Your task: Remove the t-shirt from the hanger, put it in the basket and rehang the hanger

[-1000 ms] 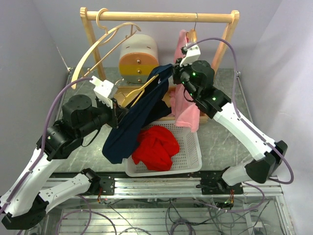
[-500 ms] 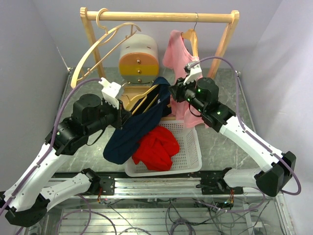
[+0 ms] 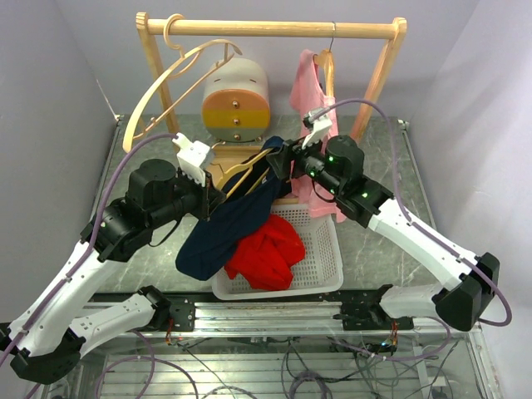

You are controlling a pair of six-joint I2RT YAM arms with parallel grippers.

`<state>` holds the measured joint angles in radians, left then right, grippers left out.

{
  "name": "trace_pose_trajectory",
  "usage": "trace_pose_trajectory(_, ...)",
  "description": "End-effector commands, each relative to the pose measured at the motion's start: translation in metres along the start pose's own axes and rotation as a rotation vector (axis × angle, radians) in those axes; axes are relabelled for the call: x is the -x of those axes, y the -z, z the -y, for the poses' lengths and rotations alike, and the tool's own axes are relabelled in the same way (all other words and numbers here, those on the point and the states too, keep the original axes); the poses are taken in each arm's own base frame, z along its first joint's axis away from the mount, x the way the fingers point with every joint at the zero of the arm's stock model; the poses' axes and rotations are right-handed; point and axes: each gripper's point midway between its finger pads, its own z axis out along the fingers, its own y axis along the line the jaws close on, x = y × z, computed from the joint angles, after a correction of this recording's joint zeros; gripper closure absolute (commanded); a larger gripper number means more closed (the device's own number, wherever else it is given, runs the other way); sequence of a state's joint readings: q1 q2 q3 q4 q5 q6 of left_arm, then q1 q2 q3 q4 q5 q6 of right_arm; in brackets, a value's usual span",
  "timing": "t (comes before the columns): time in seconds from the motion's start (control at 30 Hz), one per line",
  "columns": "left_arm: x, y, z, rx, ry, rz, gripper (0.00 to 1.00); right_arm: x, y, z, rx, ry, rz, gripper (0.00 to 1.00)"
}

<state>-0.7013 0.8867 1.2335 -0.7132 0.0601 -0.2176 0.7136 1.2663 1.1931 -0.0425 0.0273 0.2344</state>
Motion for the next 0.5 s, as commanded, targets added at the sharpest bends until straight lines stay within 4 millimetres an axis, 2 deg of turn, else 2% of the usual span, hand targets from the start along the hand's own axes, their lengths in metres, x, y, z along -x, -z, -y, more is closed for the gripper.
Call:
trace_pose_trajectory(0.0,0.011,0.001,0.010,-0.048,0.007,0.045,0.93,-0.003,-0.010,-0.006,-0.029,0.026,0.001,0.38)
trace_pose_trajectory(0.13,0.011,0.002,0.010,-0.046,0.008,0.050,0.93,-0.012,-0.015,-0.008,-0.088,0.065,-0.017,0.38)
trace_pose_trajectory(0.27,0.011,0.004,0.009,-0.043,0.007,0.051,0.93,-0.019,-0.016,-0.002,-0.167,0.096,-0.030,0.39)
trace_pose_trajectory(0.47,0.010,0.005,0.009,-0.044,0.008,0.049,0.93,-0.018,-0.013,0.011,-0.257,0.110,-0.018,0.44)
